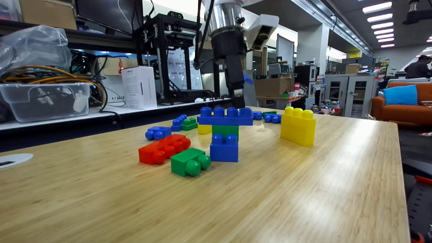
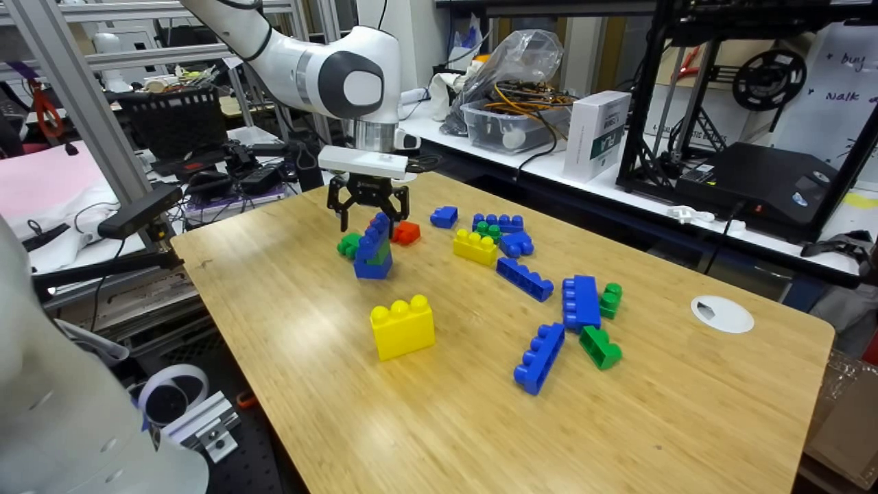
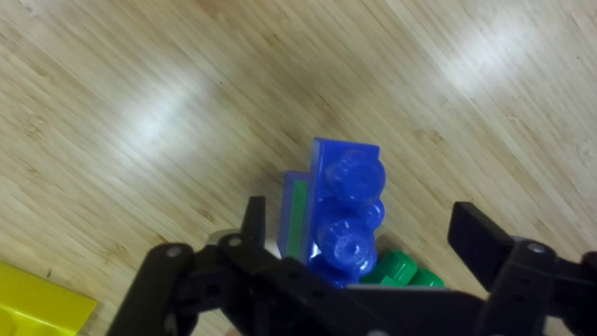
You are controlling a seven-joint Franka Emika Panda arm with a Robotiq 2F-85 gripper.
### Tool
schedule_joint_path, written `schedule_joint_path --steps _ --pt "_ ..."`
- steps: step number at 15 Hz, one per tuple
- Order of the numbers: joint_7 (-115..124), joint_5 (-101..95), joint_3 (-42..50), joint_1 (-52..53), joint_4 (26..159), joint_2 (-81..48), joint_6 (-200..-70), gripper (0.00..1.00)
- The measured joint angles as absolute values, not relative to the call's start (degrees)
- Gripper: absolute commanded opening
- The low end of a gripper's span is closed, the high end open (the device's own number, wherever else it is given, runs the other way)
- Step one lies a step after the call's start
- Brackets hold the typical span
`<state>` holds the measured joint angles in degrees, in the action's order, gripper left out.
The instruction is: Pick up the blue and green object, move it to the right side of the table, then pick up the green object on the far right of the table and put it on the blue and green object
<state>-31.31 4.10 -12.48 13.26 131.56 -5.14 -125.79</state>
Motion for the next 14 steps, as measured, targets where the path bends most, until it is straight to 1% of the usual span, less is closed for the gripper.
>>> schedule_joint_path --steps 14 --pt "-31.5 4.09 -12.51 12.61 132.36 -5.8 -132.43 1.0"
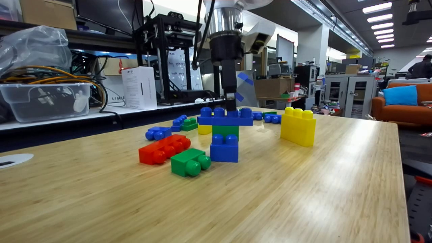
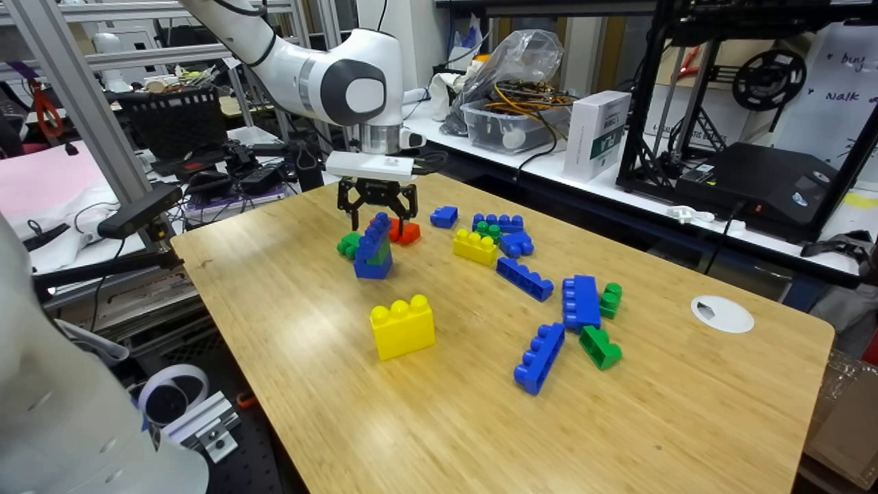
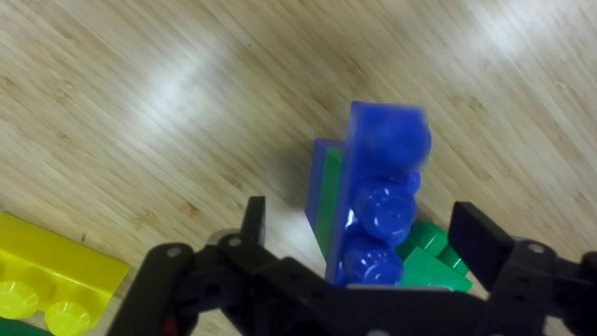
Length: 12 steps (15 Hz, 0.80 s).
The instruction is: Pick up the blue and green object, move it to the right side of the table, then pick up the green object on the far right of the table and put it on the blue and green object
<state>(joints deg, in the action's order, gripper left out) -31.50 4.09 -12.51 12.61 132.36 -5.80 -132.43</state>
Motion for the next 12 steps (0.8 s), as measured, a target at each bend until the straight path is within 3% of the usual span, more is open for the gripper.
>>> schedule_joint_path --steps 12 --pt "-31.5 4.09 -13.0 12.62 133.0 -5.8 -133.19 1.0"
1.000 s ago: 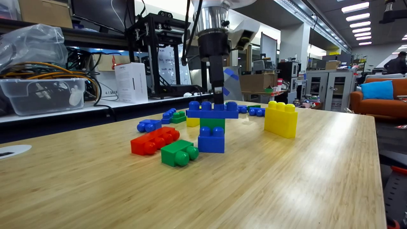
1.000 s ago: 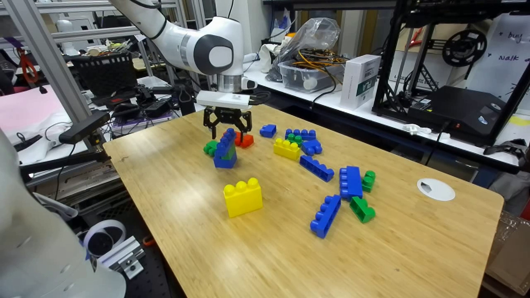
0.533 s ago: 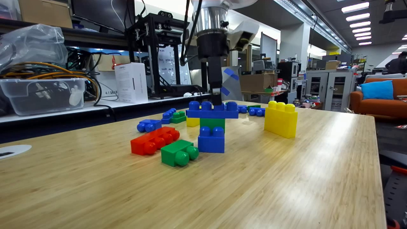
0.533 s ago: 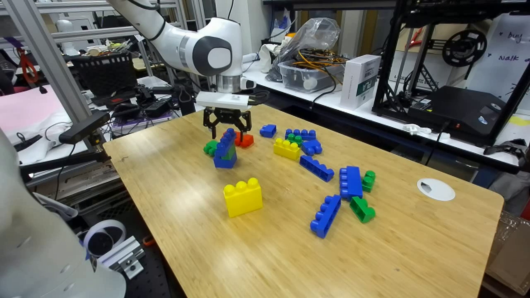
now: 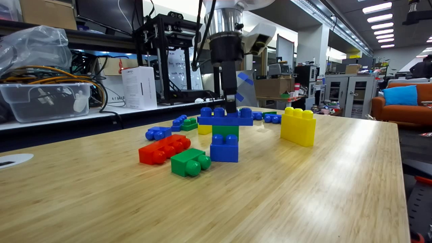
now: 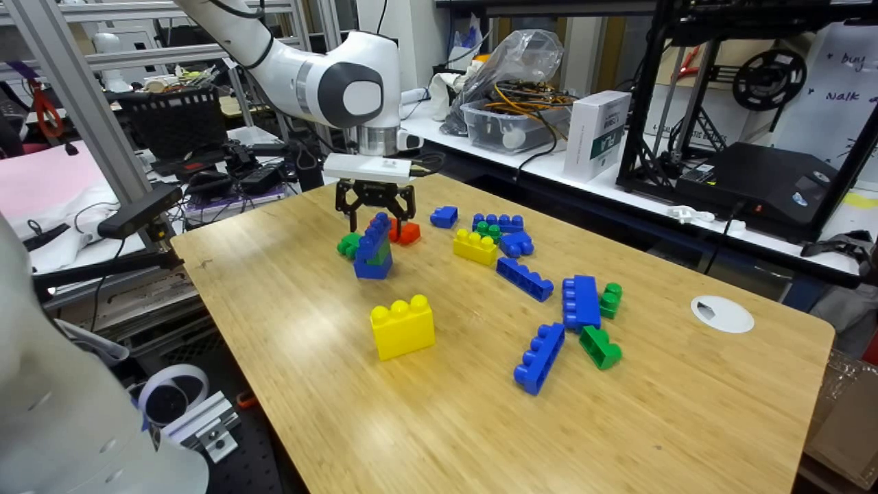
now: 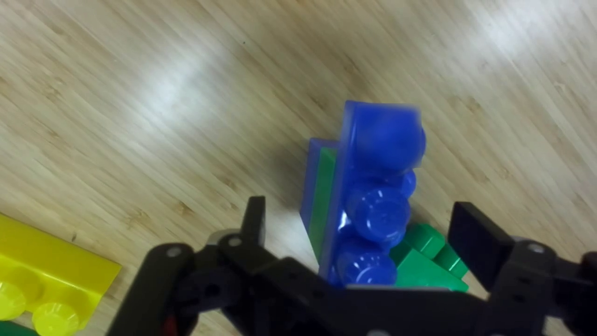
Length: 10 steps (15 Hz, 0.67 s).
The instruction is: Pick up the blue and green object, move it to the right side of the table, then pick up the green object on the far right of the table and put it on the blue and green object
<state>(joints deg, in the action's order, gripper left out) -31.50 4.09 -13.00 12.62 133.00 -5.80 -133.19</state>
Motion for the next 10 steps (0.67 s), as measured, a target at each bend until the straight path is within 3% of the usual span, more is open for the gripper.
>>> schedule_joint_path --steps 10 --pt "-32.71 4.04 -13.03 12.6 134.16 -5.81 -133.62 1.0"
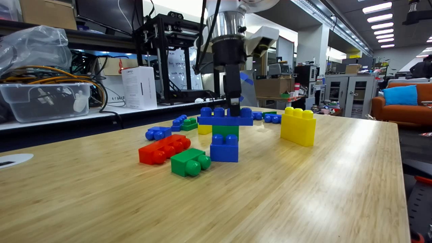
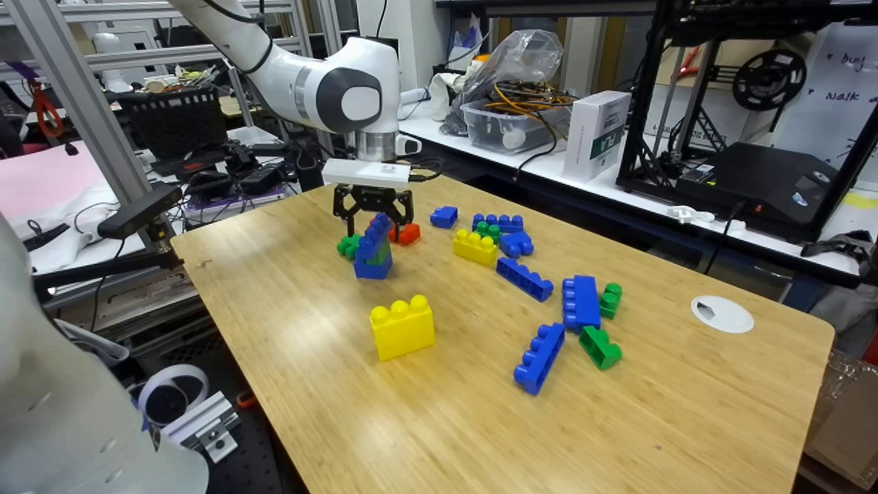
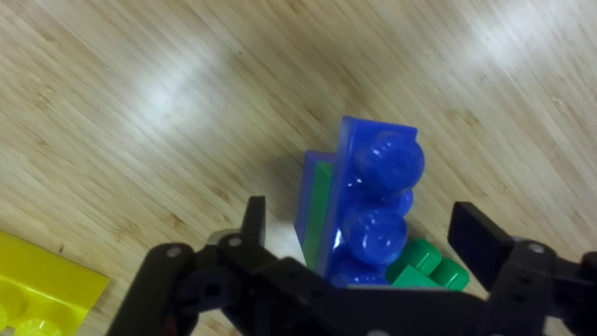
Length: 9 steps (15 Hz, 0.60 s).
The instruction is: Pick up the blue and green object, move it to the right side of the table, then pick up the green object on the far right of the table and put it on the blue and green object
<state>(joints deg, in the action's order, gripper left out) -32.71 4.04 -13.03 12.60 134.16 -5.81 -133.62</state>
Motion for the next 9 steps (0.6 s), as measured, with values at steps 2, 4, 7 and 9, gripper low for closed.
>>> schedule_joint_path --steps 2,4,7,9 --pt "-33.65 4.04 -13.03 12.6 134.87 -5.92 -134.49 1.0" --pt "-34.14 4.04 -13.12 12.61 135.4 -6.39 -135.63 0.75" --pt "-34.2 4.04 -13.39 12.63 135.56 -7.21 -137.28 0.59" --pt "-34.2 4.03 -13.75 12.66 135.56 -7.69 -138.18 0.45"
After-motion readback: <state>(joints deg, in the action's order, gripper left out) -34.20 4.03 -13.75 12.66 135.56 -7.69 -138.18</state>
